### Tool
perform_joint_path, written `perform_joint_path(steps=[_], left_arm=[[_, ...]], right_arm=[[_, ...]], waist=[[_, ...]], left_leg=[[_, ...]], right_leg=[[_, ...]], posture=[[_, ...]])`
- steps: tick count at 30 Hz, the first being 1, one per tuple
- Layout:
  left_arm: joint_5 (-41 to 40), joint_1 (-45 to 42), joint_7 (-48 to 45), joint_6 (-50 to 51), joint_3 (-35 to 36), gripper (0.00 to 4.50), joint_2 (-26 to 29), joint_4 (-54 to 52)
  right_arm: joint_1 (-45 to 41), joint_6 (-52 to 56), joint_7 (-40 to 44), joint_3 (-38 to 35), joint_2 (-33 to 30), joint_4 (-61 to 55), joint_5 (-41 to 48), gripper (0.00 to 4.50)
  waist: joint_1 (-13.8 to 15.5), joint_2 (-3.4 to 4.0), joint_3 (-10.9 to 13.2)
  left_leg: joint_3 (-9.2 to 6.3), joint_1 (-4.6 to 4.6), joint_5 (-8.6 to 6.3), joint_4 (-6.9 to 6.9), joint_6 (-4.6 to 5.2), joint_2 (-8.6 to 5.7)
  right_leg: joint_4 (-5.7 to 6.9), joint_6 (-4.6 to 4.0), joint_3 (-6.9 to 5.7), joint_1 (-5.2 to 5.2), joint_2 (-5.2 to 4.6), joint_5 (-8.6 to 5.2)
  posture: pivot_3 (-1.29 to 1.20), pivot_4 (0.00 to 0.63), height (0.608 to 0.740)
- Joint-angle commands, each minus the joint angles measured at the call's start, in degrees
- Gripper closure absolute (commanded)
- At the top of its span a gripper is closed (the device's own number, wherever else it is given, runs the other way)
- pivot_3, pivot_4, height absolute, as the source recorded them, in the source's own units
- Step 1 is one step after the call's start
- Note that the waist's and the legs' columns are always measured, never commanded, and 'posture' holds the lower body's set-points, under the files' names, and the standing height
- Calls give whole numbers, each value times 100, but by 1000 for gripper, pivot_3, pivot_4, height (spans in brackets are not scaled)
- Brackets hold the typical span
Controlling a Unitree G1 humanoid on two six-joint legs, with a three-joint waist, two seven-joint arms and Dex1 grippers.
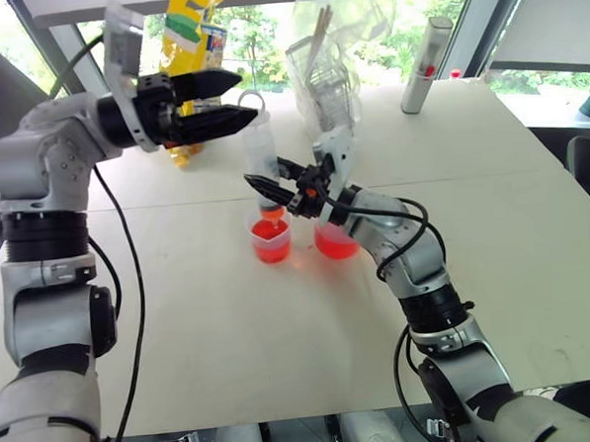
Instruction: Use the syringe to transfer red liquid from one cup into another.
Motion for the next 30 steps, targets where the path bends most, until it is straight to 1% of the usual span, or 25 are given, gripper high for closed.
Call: perform_joint_path(steps=[1,2,3,9,10,14,19,30], left_arm=[[47,-98,6,-123,-32,557,-3,-113],[58,-89,18,-140,-43,860,-16,-106],[66,-89,33,-149,-44,1267,-31,-85],[103,-93,88,-168,-55,4253,-123,-42],[96,-86,80,-154,-66,4461,-138,-65],[125,-12,17,-138,-167,4461,-147,-163],[253,280,-171,-206,-469,4461,-120,-410],[369,573,-187,-270,-637,4461,-191,-550]], right_arm=[[-87,-165,10,-23,61,-102,-19,3151],[-93,-167,7,-26,62,-97,-26,3151],[-98,-172,5,-25,60,-90,-36,3151],[-96,-159,6,-30,46,-117,-55,3151],[-101,-140,5,-36,45,-145,-50,3151],[-132,-52,-15,-66,43,-269,-10,3151],[-293,261,-112,-227,42,-597,188,3151],[-765,933,-283,-613,-48,-1091,567,3151]], waist=[[0,0,0],[1,0,0],[1,0,0],[5,0,0],[4,0,0],[2,0,0],[0,0,0],[0,0,0]], left_leg=[[0,0,0,0,0,0],[0,0,0,0,0,0],[0,0,0,0,0,0],[-2,0,0,0,0,0],[-1,0,0,0,0,0],[-2,0,0,0,0,0],[-2,2,0,-1,0,0],[-5,1,0,-1,0,0]], right_leg=[[0,0,0,0,0,0],[0,0,0,0,0,0],[0,0,1,0,0,0],[0,0,1,0,0,0],[0,0,1,0,0,0],[0,0,2,0,0,0],[0,0,4,0,0,0],[0,0,4,0,-1,0]], posture=[[0,150,739],[0,150,739],[0,150,739],[0,150,739],[0,150,739],[0,150,739],[0,150,739],[0,150,739]])
